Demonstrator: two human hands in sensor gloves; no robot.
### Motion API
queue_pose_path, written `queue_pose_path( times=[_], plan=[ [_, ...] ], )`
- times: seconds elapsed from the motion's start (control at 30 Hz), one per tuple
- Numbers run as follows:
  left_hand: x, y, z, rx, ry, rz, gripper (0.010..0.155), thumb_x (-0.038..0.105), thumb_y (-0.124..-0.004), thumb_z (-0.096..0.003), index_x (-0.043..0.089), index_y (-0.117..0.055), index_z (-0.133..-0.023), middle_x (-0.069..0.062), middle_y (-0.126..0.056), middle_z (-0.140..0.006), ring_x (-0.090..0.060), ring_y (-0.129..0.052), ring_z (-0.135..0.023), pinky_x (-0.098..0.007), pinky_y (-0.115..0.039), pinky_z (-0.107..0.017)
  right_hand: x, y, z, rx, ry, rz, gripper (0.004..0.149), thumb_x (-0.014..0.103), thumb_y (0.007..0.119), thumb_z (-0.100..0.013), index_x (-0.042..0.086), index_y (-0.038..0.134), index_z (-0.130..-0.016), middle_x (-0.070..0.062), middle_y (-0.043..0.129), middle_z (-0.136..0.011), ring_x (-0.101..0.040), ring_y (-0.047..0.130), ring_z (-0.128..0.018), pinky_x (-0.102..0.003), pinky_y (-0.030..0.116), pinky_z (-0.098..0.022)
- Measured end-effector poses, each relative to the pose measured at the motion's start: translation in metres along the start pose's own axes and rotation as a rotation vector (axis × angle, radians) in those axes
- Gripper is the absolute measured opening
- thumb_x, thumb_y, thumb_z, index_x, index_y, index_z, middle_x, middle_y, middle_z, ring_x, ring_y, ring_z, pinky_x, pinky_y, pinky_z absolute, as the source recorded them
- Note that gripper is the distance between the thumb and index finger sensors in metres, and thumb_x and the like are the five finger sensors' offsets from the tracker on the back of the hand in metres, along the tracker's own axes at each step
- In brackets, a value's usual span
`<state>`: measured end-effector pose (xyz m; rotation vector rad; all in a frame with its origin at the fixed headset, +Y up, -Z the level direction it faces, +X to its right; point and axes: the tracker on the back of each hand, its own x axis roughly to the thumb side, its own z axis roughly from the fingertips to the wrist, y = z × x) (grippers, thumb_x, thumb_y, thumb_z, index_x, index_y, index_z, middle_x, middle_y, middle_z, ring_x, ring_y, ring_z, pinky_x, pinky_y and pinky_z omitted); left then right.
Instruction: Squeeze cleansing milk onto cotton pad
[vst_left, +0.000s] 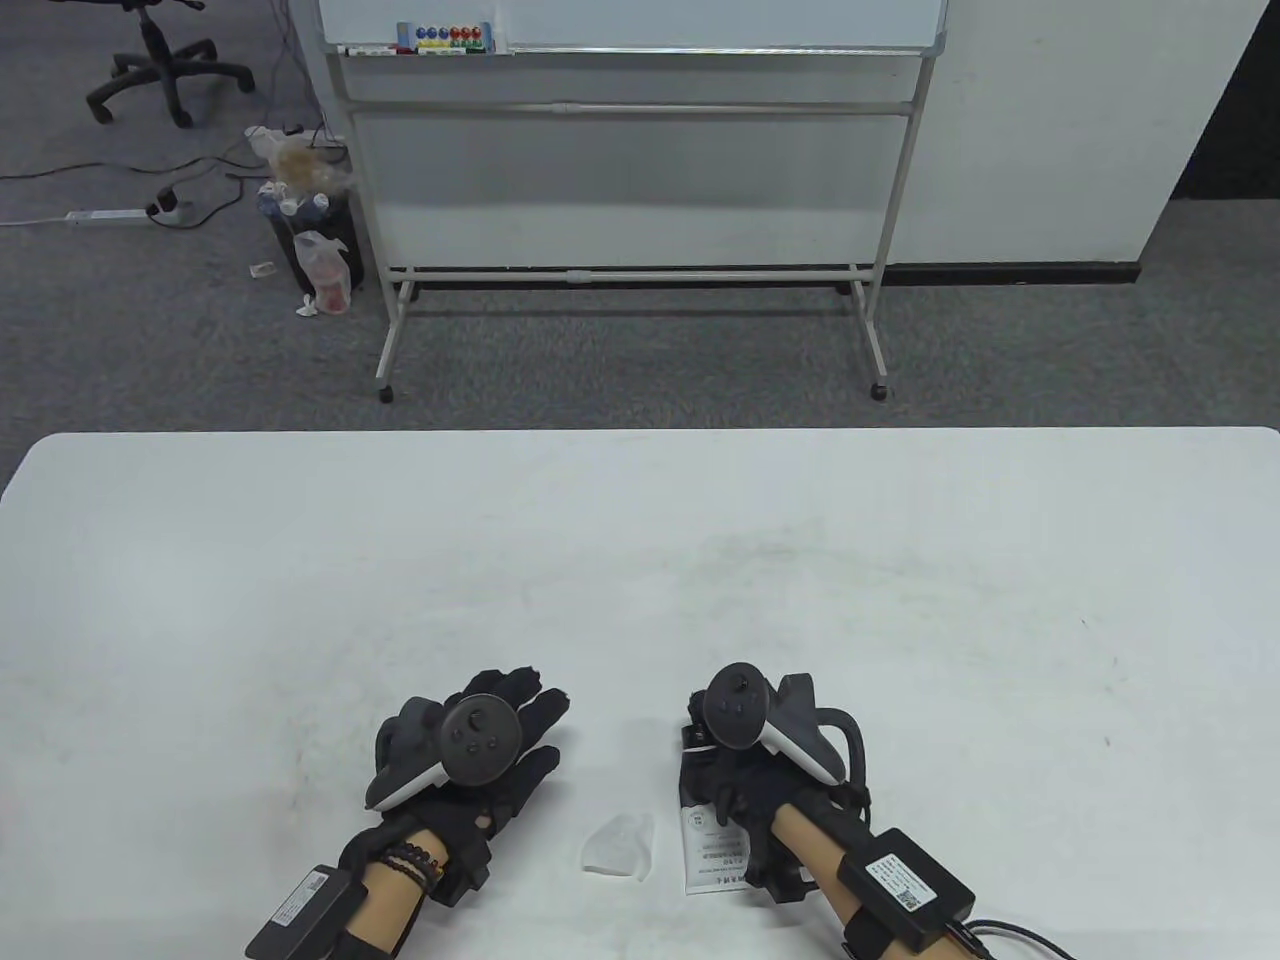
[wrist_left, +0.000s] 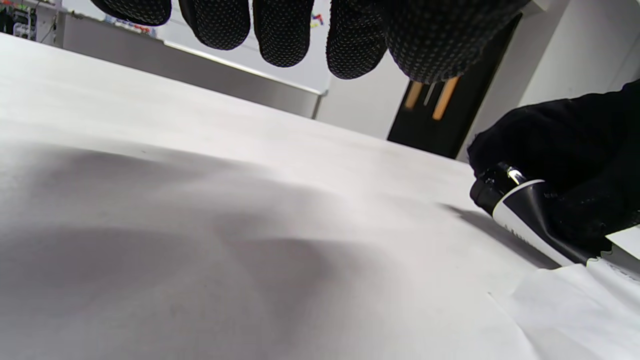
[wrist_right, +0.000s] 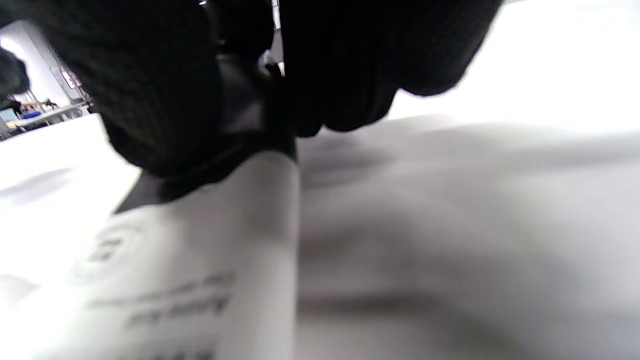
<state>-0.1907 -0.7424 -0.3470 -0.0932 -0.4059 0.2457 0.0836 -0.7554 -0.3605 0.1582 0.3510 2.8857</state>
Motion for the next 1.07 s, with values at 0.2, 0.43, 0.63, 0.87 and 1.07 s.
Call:
queue_pose_path(
  times=[0.2, 0.43, 0.63, 0.87, 1.07],
  plan=[
    [0.008, -0.002, 0.000, -0.001, -0.016, -0.035, 0.065, 0.047, -0.073, -0.0488, 0.025, -0.057, -0.108, -0.015, -0.047, -0.119, -0.048, -0.044, -0.108, -0.071, -0.046, -0.071, -0.013, -0.015, 0.013, -0.139, -0.025, -0.049, 0.079, 0.051, 0.088, -0.035, 0.035, 0.053, -0.105, -0.003, 0.065, -0.109, -0.032, 0.076, -0.099, -0.052, 0.068, -0.067],
    [0.011, 0.009, 0.010, 0.072, -0.020, -0.041, 0.066, 0.048, -0.072, -0.0486, 0.025, -0.055, -0.108, -0.015, -0.045, -0.120, -0.048, -0.043, -0.109, -0.071, -0.045, -0.071, -0.049, -0.049, 0.045, -0.312, -0.006, 0.092, 0.082, 0.056, 0.085, -0.037, 0.036, 0.049, -0.108, -0.003, 0.056, -0.115, -0.033, 0.060, -0.110, -0.057, 0.058, -0.073],
    [0.008, 0.003, 0.009, 0.059, -0.007, -0.042, 0.067, 0.048, -0.073, -0.0483, 0.026, -0.055, -0.108, -0.015, -0.045, -0.120, -0.048, -0.043, -0.109, -0.072, -0.045, -0.071, -0.070, -0.040, 0.046, -0.342, 0.026, 0.069, 0.082, 0.057, 0.083, -0.037, 0.036, 0.049, -0.108, -0.003, 0.055, -0.115, -0.034, 0.059, -0.110, -0.058, 0.058, -0.073],
    [0.003, 0.000, 0.008, 0.053, 0.005, -0.025, 0.067, 0.049, -0.073, -0.0483, 0.025, -0.055, -0.108, -0.015, -0.043, -0.120, -0.048, -0.041, -0.109, -0.072, -0.044, -0.071, -0.076, -0.037, 0.043, -0.319, 0.020, 0.071, 0.083, 0.059, 0.083, -0.037, 0.036, 0.048, -0.109, -0.003, 0.056, -0.115, -0.033, 0.060, -0.110, -0.058, 0.058, -0.073],
    [0.002, -0.004, 0.007, 0.041, 0.012, -0.046, 0.067, 0.049, -0.073, -0.0481, 0.025, -0.055, -0.108, -0.015, -0.045, -0.120, -0.048, -0.043, -0.109, -0.072, -0.045, -0.071, -0.071, -0.039, 0.045, -0.331, -0.007, 0.075, 0.083, 0.059, 0.082, -0.037, 0.036, 0.049, -0.109, -0.002, 0.058, -0.115, -0.033, 0.062, -0.109, -0.058, 0.059, -0.072]
  ],
)
